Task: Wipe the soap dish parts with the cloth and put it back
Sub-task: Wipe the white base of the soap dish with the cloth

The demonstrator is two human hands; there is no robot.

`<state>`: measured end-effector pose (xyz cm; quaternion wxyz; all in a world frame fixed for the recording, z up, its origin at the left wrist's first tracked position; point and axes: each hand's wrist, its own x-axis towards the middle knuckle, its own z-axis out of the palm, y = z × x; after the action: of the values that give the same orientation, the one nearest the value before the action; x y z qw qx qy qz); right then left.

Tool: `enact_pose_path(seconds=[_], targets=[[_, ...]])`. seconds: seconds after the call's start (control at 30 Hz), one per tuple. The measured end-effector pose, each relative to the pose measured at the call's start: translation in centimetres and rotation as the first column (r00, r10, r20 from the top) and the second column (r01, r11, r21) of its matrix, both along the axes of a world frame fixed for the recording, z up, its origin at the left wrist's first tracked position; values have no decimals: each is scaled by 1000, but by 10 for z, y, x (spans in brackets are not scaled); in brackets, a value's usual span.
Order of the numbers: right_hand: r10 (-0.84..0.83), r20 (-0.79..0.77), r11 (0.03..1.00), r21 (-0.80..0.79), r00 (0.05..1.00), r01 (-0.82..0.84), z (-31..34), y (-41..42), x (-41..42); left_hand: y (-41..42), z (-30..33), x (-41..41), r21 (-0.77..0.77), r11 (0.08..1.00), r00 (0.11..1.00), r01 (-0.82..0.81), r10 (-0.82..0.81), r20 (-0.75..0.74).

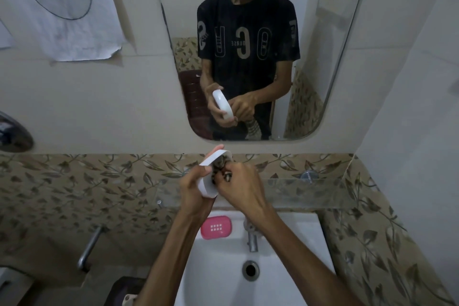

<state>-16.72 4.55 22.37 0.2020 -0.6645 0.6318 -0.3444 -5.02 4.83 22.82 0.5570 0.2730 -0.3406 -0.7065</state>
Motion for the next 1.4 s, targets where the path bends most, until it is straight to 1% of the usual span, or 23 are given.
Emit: enact_pose_path(seconds=[0.07,0.13,0.17,0.23,0.3,0.37,0.4,0.47,0.53,0.6,0.67,0.73,0.77,0.83,0.87,0.93,1.03,1.1,1.23,1.3,1.33,1.37,1.4], targets=[[101,150,992,65,984,-111,-8,9,9,-2,-4,-1,12,999,999,-31,30,10],[166,204,978,88,965,-187,-15,16,16,-3,-7,-1,2,998,998,-58,58,39],[156,216,978,105,964,-181,-15,15,14,-3,-9,-3,-4,998,997,-57,57,52],[91,223,988,101,971,-116,-14,8,4,-3,-10,-4,-8,998,997,-59,59,48],[-7,178,999,48,984,-1,-14,3,-6,-4,-11,-5,-11,999,998,-50,50,31],[-42,133,999,19,990,40,-15,2,-5,-5,-13,-4,-33,998,998,-47,48,43],[-19,126,999,30,992,15,-17,4,-2,-5,-14,-4,-40,998,997,-46,48,59],[88,152,991,85,985,-101,-19,9,7,-5,-13,-3,-22,997,994,-68,69,88],[190,181,969,123,965,-214,-19,10,11,-5,-12,-1,-10,998,993,-68,69,94],[253,236,945,147,938,-292,-13,6,8,-5,-10,1,17,998,994,-60,58,96],[307,296,916,165,905,-365,-6,2,4,-5,-8,3,40,998,998,-42,40,55],[335,282,911,149,899,-386,2,-1,4,-6,-7,5,66,997,999,-42,41,11],[330,248,924,112,911,-365,5,-1,5,-5,-7,4,82,996,999,-32,33,-3],[295,138,955,-59,946,-289,9,-2,11,-2,-10,3,119,993,999,-12,18,-48],[261,84,958,-147,962,-247,9,-2,15,-1,-13,3,135,991,997,-22,32,-75],[157,28,963,-228,987,-146,9,-2,20,1,-16,5,149,988,992,-47,64,-107],[-12,-55,980,-197,998,1,9,-6,15,4,-16,7,81,995,995,-50,57,-84],[-65,-109,989,-140,992,49,10,-6,12,6,-17,5,44,998,997,-46,49,-60],[-99,-182,995,-28,978,95,11,-5,11,7,-26,-1,114,980,978,-161,174,-115],[-39,-160,999,9,986,41,9,-3,3,6,-26,-2,157,965,959,-209,234,-160],[3,-101,1000,12,995,-2,9,-3,-1,6,-23,-2,178,956,948,-234,265,-177],[30,2,1000,-4,1000,-30,8,-1,-5,4,-21,-2,204,947,939,-249,288,-190],[36,145,999,-42,989,-30,8,1,-8,3,-18,-3,235,938,931,-253,302,-205]])
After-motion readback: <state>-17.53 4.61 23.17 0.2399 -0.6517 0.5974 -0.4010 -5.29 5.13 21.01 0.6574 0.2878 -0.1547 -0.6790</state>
